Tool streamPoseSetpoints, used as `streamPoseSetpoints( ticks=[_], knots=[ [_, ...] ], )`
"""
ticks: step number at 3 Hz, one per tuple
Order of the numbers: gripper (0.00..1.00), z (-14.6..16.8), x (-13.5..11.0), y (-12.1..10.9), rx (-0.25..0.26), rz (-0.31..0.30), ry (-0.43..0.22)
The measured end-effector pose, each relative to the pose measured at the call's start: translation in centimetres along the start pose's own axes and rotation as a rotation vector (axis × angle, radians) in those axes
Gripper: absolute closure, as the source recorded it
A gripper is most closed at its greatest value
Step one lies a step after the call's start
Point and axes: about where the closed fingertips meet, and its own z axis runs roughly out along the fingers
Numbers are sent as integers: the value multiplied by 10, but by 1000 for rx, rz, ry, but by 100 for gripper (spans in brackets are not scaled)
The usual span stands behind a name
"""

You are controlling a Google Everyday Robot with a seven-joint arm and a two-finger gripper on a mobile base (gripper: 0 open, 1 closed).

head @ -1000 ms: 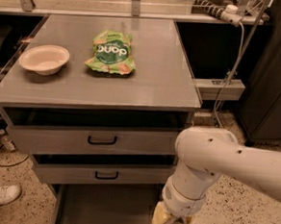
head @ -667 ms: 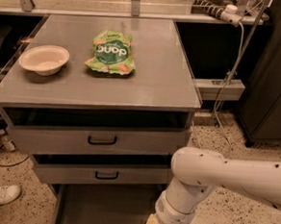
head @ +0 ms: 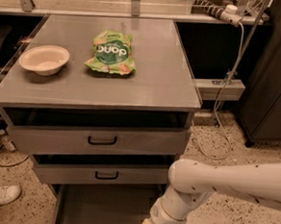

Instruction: Place green can into bottom drawer

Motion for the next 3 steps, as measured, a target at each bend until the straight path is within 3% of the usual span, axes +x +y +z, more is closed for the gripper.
streamPoseSetpoints(
  ticks=[1, 3],
  knots=[
    [100, 24, -14, -8, -69, 14, -15],
    [100, 79, -73, -28, -266, 51, -40]
  ],
)
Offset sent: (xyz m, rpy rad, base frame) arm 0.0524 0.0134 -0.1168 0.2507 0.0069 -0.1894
